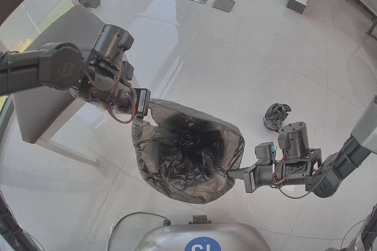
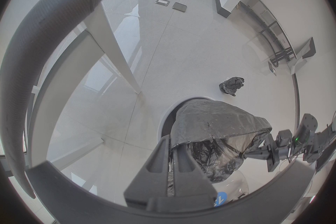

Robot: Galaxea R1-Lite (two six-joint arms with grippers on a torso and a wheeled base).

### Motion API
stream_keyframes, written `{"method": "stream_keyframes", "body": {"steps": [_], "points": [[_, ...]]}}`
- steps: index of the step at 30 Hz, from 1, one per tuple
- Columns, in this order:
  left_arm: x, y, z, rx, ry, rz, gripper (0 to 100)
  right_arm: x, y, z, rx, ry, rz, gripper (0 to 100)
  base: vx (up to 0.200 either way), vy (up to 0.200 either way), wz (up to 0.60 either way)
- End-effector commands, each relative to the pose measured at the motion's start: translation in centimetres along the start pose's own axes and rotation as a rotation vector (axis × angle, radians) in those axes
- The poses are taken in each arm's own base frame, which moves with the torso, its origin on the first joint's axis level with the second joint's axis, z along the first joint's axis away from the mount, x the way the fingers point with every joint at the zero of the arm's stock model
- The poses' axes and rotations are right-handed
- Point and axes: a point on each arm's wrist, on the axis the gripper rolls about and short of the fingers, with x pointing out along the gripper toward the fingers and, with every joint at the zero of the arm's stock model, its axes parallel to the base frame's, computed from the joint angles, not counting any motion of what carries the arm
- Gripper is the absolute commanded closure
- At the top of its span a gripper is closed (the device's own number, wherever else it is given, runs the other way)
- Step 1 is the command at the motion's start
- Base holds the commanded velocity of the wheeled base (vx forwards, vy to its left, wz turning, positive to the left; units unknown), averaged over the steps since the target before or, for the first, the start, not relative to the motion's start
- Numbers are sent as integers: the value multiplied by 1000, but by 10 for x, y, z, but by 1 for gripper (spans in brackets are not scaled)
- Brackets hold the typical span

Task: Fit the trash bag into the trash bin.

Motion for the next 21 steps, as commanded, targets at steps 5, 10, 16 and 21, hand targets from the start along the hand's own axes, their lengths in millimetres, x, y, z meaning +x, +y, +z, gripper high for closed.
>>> {"method": "stream_keyframes", "body": {"steps": [5,10,16,21], "points": [[12,1,-7,-4,30,8,100,-1,-19,-8,9,26,-45,100,0,0,0],[12,8,-4,-20,9,17,100,1,-23,-4,9,15,-52,100,0,0,0],[5,10,-4,-25,-2,19,100,-1,-50,4,-11,-10,-114,100,0,0,0],[3,8,-4,-22,-5,15,100,0,-62,9,0,-20,-138,100,0,0,0]]}}
